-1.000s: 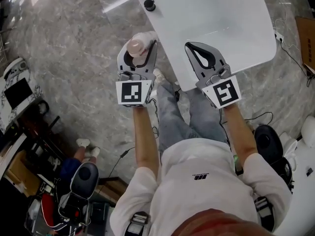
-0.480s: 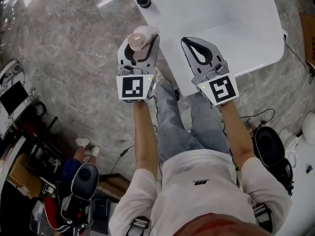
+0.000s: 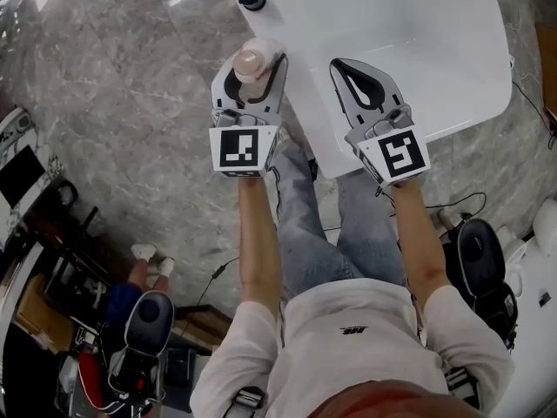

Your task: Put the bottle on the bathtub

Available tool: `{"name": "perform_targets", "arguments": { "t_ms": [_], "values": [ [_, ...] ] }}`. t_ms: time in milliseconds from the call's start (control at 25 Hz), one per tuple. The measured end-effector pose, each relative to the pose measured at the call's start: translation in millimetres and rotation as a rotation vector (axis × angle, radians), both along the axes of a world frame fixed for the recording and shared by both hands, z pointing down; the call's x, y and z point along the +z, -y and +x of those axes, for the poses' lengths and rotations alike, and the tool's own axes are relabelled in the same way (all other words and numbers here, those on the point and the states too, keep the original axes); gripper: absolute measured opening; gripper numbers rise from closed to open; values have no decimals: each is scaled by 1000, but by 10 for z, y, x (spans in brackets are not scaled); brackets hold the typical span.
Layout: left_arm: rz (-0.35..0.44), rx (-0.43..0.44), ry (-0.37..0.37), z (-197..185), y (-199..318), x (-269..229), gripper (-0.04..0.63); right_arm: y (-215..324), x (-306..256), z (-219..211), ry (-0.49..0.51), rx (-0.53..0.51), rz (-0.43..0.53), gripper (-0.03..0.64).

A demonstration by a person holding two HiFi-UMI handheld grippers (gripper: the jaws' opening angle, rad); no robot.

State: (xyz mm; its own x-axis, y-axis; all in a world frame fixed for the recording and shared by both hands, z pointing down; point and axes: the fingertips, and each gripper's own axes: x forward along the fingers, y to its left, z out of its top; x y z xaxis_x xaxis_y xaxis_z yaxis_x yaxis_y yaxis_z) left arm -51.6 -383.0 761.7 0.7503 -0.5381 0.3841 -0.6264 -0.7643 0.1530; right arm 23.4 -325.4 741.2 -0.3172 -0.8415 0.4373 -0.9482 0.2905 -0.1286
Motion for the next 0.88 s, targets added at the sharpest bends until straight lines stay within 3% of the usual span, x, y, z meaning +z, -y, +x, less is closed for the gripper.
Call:
{"name": "perform_targets", "arguments": {
  "t_ms": [880],
  "values": [
    [27,15,47,195,50,475,222,26,347,-48,35,-14,-16,-6]
  ]
}}
